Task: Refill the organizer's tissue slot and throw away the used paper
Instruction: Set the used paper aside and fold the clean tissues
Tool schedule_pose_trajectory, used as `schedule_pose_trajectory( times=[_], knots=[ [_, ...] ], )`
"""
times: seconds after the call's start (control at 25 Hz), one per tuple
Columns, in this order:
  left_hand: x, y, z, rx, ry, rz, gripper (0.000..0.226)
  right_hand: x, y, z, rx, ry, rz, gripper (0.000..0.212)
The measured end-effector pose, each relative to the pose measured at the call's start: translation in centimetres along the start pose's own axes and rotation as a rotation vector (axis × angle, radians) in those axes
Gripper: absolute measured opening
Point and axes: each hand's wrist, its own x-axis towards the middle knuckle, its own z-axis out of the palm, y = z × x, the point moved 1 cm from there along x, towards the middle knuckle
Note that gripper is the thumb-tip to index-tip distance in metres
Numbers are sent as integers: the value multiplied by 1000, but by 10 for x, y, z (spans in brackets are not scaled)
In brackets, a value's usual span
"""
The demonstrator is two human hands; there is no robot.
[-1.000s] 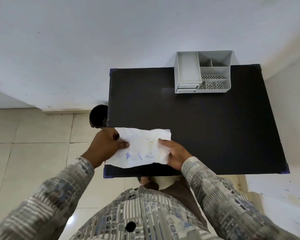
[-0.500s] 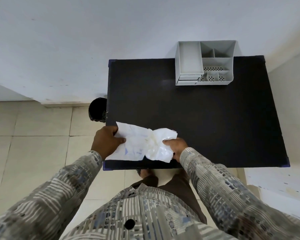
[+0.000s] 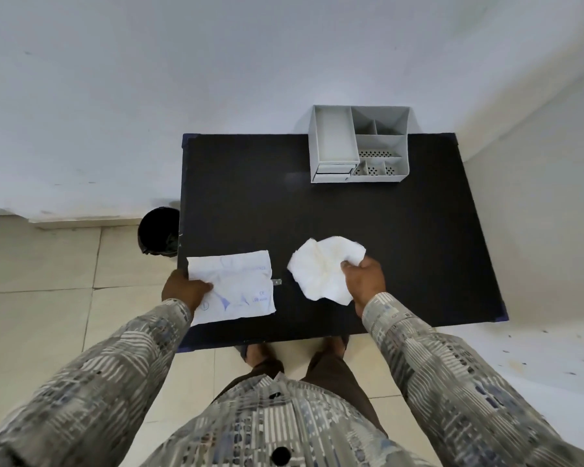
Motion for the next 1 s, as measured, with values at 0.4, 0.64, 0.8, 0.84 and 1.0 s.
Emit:
schedule_pose_trajectory(
  times=[0.4,0.64,0.8,0.84,1.0],
  knots=[
    [-111,117,25,-632,-941,179,47,-22,-94,-49,75,-465,-111,25],
    [-153,146,50,-516,-832,197,44,-36,-130,-70,276,-635,-104,30],
    [-179,152,71,-866,-654,91,45,-36,-129,-81,606,-680,20,43],
    [-189,153,78,-952,-626,59,42,-40,-124,-79,505,-702,33,44],
    [-227,151,109,-1006,-529,35,34,-40,-120,-78,393,-572,-11,43]
  ],
)
